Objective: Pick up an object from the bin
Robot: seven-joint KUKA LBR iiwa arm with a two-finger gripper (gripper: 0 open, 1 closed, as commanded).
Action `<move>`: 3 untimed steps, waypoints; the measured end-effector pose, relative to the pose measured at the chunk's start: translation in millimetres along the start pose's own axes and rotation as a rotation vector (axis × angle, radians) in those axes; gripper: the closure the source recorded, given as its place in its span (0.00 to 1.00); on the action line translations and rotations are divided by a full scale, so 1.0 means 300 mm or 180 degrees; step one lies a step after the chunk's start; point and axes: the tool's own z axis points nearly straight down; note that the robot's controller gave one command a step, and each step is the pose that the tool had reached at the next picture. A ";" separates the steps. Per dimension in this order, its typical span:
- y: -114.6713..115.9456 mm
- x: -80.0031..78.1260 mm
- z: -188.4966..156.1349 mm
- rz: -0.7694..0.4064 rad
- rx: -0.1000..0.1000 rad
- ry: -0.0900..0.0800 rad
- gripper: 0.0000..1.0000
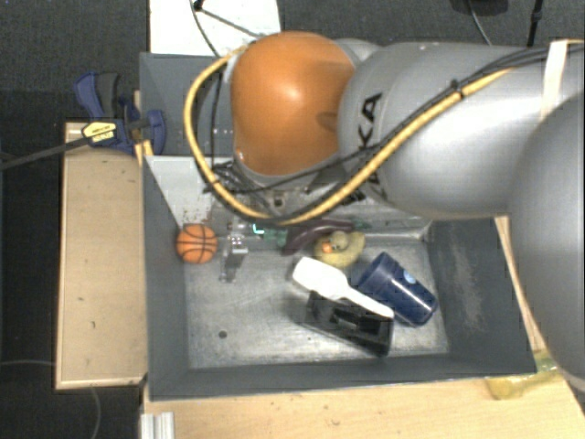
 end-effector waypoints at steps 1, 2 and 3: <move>-0.005 -0.007 -0.015 0.0022 -0.0005 -0.0026 0.00; 0.001 -0.064 0.286 0.0257 -0.0011 -0.0036 0.00; 0.005 -0.094 0.396 0.0075 -0.0006 -0.0059 0.00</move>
Offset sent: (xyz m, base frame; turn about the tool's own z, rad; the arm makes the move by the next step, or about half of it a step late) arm 0.0311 0.0015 -0.1719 0.1519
